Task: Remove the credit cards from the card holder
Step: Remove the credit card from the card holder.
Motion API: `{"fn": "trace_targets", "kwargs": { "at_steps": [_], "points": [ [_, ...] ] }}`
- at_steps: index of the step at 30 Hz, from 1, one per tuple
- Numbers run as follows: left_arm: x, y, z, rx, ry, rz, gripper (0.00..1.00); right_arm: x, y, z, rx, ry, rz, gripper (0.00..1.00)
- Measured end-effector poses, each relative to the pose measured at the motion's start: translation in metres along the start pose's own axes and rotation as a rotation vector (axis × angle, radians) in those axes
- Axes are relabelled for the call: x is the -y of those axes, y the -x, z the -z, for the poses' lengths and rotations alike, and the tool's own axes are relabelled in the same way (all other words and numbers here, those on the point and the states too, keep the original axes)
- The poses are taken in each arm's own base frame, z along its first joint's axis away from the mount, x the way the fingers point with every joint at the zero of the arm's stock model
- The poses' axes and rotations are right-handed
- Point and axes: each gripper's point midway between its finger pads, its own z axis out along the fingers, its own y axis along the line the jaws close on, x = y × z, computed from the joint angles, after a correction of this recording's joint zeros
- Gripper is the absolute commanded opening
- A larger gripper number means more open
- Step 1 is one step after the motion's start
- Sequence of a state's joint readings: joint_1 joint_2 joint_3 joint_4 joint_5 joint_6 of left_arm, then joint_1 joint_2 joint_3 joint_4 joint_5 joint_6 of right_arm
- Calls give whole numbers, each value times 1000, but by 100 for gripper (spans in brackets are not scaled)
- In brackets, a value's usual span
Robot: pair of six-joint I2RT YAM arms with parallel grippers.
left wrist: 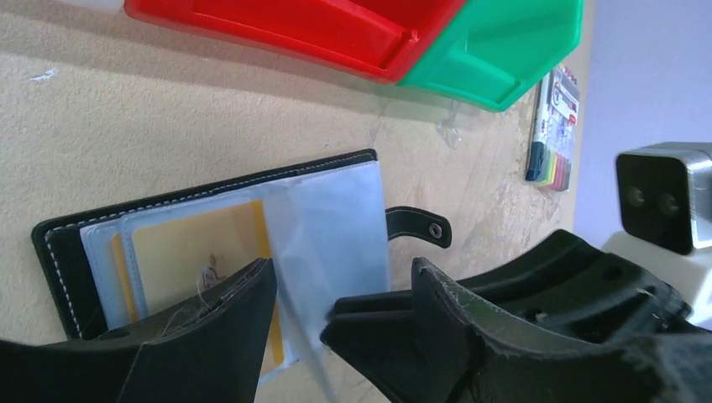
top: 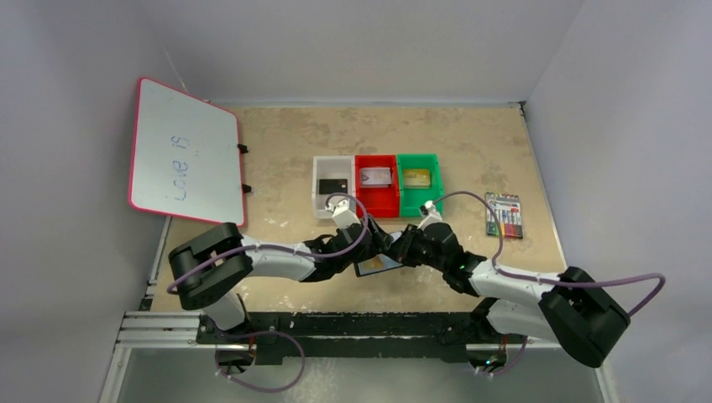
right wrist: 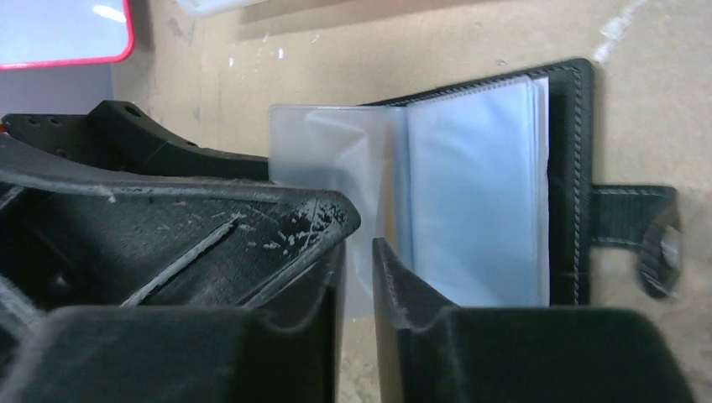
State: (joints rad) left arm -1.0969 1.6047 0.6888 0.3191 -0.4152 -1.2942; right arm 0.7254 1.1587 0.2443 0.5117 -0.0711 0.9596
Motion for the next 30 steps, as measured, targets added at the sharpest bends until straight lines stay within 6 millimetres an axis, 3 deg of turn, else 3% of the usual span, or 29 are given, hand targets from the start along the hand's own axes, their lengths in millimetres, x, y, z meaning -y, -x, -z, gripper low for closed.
{"fn": "trace_targets", "kwargs": {
  "at_steps": [1,4,15,19,24,30],
  "points": [
    [-1,-1,-3,-3,-2,4,59,2,0,2,0,-12,-1,37],
    [-2,-5,-8,-13,-3,7,59,12,3,9,17,-76,-14,41],
    [36,-12,-27,-51,-69,19,58,35,48,60,240,-327,-136,40],
    [37,-23,-41,-77,-57,11,55,32,64,77,302,-372,-136,37],
    [28,-31,-49,-94,-30,0,55,23,65,81,292,-327,-92,31],
    [36,-14,-32,-66,-29,-43,56,15,59,76,258,-254,-49,28]
  ]
}}
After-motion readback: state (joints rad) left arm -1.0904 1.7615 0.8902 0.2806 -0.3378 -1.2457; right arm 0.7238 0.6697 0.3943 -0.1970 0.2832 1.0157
